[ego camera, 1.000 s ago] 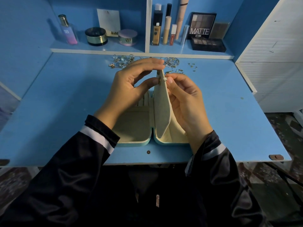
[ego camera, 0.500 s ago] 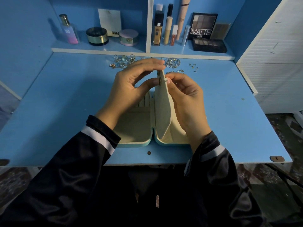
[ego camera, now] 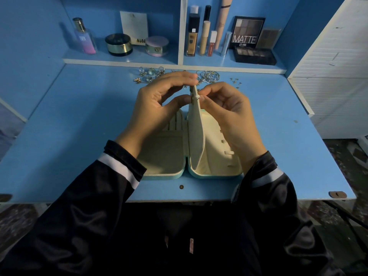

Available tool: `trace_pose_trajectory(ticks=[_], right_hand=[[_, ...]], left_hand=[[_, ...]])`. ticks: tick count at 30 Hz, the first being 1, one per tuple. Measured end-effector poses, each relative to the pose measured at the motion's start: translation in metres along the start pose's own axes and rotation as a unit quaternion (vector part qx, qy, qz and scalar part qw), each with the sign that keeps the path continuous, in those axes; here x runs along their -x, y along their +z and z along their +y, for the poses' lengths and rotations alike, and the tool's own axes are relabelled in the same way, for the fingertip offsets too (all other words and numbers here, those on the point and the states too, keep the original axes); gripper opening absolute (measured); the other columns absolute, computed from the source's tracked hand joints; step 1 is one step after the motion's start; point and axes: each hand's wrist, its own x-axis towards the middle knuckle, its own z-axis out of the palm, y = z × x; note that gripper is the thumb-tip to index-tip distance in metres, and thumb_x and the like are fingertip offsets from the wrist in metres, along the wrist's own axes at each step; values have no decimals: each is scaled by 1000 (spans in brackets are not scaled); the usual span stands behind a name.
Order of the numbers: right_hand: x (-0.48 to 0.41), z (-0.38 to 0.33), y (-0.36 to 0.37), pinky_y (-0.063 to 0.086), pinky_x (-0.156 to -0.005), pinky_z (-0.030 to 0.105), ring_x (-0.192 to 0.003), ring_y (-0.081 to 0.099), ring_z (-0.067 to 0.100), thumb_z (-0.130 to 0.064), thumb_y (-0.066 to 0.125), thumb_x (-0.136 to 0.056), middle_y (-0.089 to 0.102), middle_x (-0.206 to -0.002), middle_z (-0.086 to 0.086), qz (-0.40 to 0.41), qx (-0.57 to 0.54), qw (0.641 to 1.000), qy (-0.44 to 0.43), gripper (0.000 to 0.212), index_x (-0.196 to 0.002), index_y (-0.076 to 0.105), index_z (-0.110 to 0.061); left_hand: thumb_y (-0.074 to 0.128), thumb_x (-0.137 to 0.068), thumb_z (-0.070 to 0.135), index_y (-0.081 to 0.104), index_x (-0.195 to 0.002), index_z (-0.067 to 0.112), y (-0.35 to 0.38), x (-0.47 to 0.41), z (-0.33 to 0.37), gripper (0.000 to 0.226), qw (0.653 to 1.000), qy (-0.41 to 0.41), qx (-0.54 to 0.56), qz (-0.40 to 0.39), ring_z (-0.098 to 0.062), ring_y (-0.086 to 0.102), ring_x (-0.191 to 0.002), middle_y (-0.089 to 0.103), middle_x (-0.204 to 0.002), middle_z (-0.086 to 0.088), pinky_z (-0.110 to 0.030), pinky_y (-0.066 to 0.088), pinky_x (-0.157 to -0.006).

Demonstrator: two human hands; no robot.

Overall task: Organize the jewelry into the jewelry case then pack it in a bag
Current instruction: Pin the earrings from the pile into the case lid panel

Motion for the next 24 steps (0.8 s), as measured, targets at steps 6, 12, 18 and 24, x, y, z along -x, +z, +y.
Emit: trace_pose_trajectory(ticks=[6, 12, 18, 24], right_hand=[[-4, -5, -2, 49, -74, 20, -77, 60, 10, 2, 62, -91, 64, -83, 4, -28, 54, 998, -4, 6, -96, 63, 1], [-4, -10, -3, 42, -61, 11, -65, 55, -1, 3, 62, -90, 62, -78, 4, -38, 85, 996, -14, 6, -95, 64, 5], [-3, -7, -3, 49, -73, 20, -76, 62, 9, 0, 65, -89, 67, -84, 6, -26, 89, 995, -24, 7, -95, 66, 0], [-3, -4, -4, 49, -72, 17, -76, 64, 8, 2, 65, -88, 69, -87, 11, -8, 45, 999, 1, 11, -98, 66, 6]], left_hand=[[67, -89, 9, 61, -117, 8, 0, 0, 0, 28, 1000, -6, 1, 9, -19, 61, -119, 63, -120, -5, -30, 48, -102], [68, -89, 10, 61, -116, 8, 1, -1, -3, 28, 1000, 6, -4, 12, -21, 61, -118, 63, -119, -4, -32, 48, -102], [67, -89, 11, 61, -116, 7, 1, -2, -3, 28, 1000, 13, -3, 9, -20, 61, -118, 62, -119, -3, -30, 48, -101], [67, -89, 9, 59, -119, 6, 1, -1, -3, 31, 1000, 6, 6, 4, -18, 60, -120, 61, -122, -3, -30, 47, -103]])
